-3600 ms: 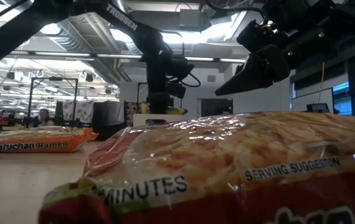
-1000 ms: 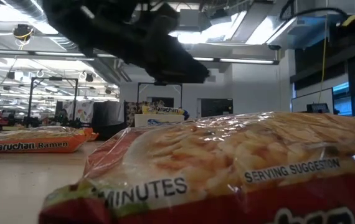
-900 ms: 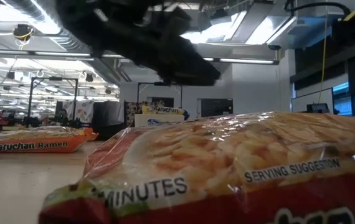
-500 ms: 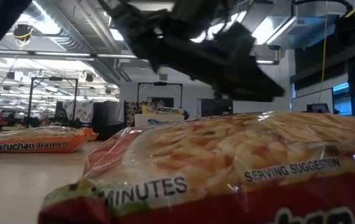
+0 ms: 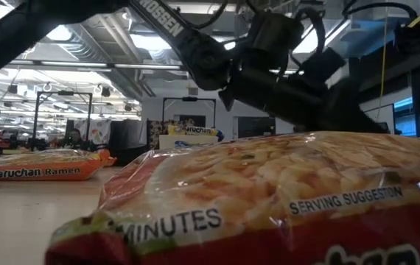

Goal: Sort Maruchan noodles
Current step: Put the blue noodle pack into the white bin

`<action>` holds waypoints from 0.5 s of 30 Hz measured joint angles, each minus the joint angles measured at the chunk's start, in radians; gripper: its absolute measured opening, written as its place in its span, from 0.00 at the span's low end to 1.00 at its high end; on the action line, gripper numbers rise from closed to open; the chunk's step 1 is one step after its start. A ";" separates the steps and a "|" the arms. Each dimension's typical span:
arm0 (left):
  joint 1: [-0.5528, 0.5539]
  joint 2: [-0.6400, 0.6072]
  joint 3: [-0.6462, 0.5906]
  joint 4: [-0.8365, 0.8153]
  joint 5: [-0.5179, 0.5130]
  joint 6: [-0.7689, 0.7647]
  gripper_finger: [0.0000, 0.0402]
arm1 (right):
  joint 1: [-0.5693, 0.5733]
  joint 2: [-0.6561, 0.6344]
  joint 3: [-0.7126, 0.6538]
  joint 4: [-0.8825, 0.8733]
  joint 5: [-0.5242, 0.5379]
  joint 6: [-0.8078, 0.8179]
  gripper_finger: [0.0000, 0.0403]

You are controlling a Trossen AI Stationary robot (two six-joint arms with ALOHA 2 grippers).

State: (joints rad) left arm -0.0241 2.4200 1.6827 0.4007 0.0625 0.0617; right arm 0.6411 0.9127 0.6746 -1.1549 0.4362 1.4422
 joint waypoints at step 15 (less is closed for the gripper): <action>0.026 -0.001 0.001 -0.193 -0.018 -0.031 0.49 | -0.058 0.150 0.000 0.021 -0.110 -0.088 0.59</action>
State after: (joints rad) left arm 0.0020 2.4195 1.6833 0.2075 0.0442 0.0303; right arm 0.5827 1.0629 0.6746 -1.1339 0.3267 1.3539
